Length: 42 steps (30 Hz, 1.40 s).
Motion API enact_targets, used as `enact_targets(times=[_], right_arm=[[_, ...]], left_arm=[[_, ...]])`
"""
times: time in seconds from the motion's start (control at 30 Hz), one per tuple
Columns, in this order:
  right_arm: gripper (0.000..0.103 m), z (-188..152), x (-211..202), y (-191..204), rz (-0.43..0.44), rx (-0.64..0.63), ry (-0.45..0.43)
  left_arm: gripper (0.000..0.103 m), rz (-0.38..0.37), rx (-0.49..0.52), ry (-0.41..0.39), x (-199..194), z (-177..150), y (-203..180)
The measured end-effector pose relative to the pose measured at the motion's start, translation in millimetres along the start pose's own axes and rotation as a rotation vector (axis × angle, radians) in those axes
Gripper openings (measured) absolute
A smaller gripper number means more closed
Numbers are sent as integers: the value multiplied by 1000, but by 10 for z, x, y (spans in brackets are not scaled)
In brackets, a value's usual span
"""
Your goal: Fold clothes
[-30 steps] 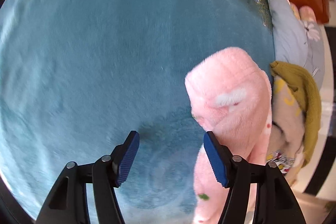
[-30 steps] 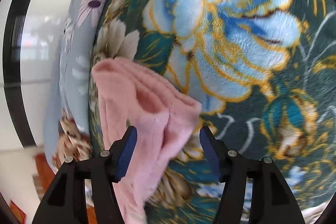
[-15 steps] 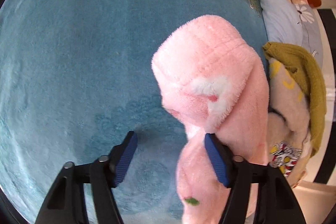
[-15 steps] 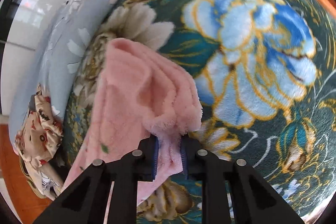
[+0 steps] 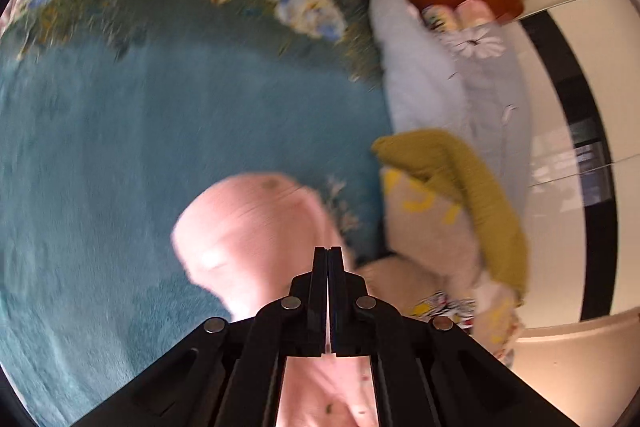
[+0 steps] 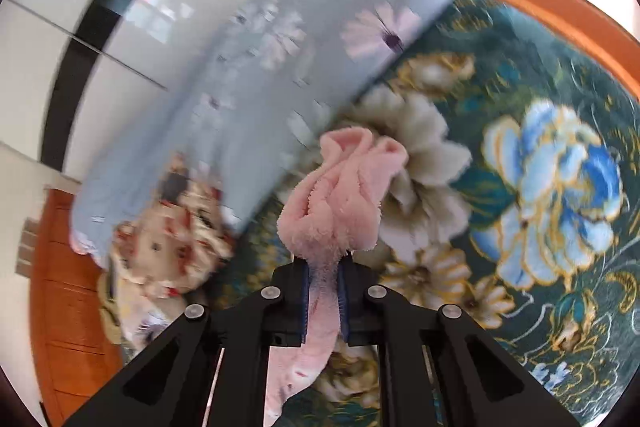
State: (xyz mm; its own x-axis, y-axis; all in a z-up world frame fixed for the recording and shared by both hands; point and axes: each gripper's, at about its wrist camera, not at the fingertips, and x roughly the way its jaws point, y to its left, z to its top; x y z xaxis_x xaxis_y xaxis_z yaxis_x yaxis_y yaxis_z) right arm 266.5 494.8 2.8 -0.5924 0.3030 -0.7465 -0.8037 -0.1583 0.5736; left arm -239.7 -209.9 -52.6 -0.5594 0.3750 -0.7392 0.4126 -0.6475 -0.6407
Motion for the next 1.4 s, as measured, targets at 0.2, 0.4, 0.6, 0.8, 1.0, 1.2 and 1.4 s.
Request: enact_targets(times=[0.2,0.4,0.6,0.8,1.0,1.2,1.4], right_arm=[[12,55,-160,-25,-3,-36,6],[12,-79,84,-337,-44,45,73],[13,-93,148,-472,-64,62,87],[13,-148,165,-473,-77,65,96],[12,-117,32,-275,-45,26,77],[12,-58,-589,-34,119,-102,-43],[13,-438,-373,-983,-105,-47,85]], left_arm=[[4,86,14,116,116,-251,377],[68,156,-51,194,419,-680,807],[66,197,-104,223,649,-899,870],[14,216,-104,210,595,-915,717],[11,95,32,108,35,-660,51],[12,-50,177,-3,-894,-572,-132],[17,252,64,228,-133,-1068,1066]])
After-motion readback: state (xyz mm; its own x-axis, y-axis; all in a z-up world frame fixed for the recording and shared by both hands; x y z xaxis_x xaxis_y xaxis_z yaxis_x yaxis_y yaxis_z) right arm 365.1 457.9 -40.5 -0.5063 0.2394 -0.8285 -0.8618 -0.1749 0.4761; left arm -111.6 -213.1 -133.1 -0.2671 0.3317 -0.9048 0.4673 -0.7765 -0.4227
